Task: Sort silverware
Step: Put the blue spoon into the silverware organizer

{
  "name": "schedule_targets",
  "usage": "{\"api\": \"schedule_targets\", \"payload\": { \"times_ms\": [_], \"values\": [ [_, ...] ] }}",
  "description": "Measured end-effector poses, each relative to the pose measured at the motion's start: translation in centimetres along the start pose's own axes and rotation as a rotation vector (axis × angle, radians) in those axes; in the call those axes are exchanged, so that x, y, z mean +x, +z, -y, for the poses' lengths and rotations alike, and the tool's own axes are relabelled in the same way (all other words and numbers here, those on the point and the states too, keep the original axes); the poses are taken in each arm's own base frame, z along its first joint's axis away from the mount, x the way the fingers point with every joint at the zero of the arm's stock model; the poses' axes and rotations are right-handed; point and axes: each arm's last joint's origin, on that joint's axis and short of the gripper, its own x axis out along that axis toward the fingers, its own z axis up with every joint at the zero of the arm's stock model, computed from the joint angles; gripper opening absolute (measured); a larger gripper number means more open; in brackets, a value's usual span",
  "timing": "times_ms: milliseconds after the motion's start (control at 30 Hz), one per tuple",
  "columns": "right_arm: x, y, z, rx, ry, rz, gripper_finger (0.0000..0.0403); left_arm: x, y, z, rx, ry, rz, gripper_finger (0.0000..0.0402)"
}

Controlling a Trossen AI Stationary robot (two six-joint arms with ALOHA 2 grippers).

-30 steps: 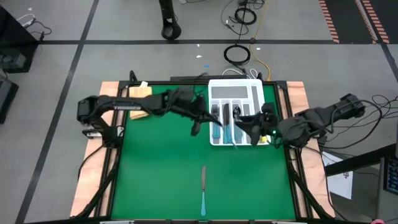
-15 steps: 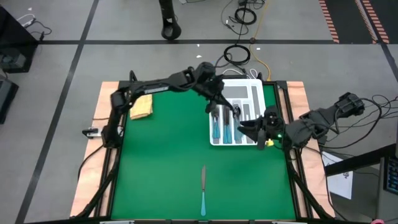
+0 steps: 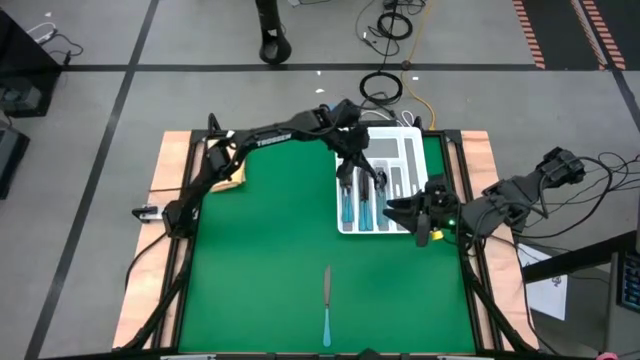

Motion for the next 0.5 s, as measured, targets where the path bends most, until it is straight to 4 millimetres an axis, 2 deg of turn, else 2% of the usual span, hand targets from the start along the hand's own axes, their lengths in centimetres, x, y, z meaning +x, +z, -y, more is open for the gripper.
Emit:
{"api": "schedule_targets", "payload": {
  "times_ms": [133,333,500],
  "values": [
    [0.2,-0.2,0.0,-0.006,-0.005,-0.002,0.0183,0.7,0.0,0.7,0.066,-0.013,-0.027,0.0002],
    [0.7,-0.7,-0.2,-0.031,-0.019,-0.012,0.0183,1.9,1.1,1.9,0.214,0.042,-0.009,0.0002],
    [1.2,-1.1,-0.3,-0.044,-0.031,-0.020,0.0183,2.7,1.6,2.3,0.249,0.066,0.016,0.0002]
  ]
}}
